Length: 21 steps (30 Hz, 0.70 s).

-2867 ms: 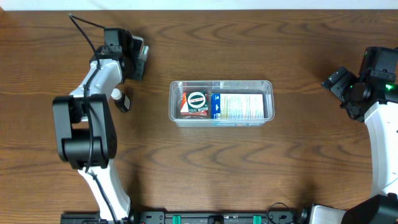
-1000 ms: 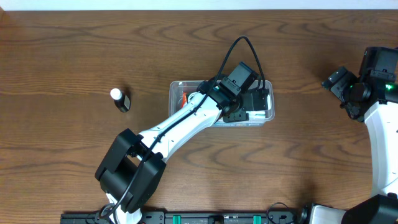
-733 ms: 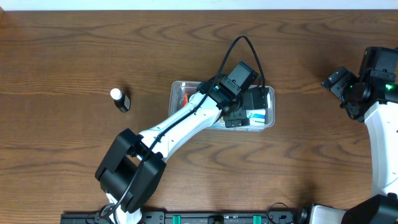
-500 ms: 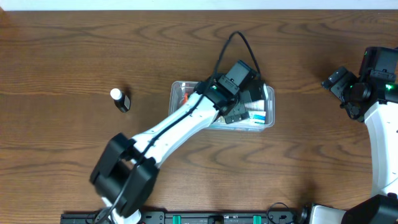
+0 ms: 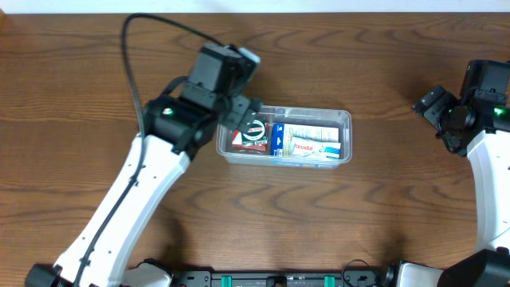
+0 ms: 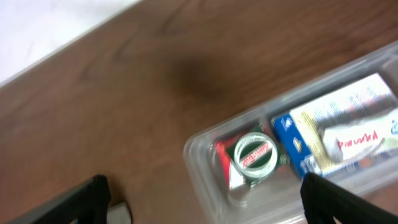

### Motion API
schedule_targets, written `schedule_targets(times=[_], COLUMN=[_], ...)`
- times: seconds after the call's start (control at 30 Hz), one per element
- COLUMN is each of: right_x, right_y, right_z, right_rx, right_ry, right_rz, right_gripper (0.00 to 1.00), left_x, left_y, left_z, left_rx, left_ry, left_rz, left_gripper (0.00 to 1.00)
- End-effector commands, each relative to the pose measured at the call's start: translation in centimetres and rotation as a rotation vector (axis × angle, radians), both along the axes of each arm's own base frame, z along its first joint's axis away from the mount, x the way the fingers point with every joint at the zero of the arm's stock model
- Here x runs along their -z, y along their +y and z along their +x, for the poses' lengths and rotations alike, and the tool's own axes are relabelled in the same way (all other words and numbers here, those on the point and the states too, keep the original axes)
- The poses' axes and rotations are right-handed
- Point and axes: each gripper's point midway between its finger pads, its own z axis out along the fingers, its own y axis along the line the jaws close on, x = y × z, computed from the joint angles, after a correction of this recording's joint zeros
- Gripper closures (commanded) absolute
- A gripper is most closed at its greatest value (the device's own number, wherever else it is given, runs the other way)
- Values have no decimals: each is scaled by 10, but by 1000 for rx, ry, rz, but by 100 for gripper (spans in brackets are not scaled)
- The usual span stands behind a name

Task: Pack container
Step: 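Move the left gripper to the dark bottle and grasp its cap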

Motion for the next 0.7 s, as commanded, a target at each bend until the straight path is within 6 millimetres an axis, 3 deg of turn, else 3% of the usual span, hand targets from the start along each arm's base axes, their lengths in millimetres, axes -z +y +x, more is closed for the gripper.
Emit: schedule_targets(times=[0.0, 0.2, 0.43, 0.67], right_x=[-2, -2, -2, -2], right_y=[-4, -4, -4, -4], right_z=[-1, -1, -1, -1], right_rx=[17, 17, 17, 17], right_ry=[-3, -3, -3, -3], right_rz=[-1, -1, -1, -1], right_gripper=[1, 1, 1, 1], left_x=[-1, 22, 74, 106], left_y=[33, 66, 144, 202], left_z=[3, 18, 41, 32], left_rx=[-139, -262, -677, -831], left_ry=[6, 67, 213, 325], left_rz=[19, 36, -98, -93], left_gripper=[2, 2, 2, 2])
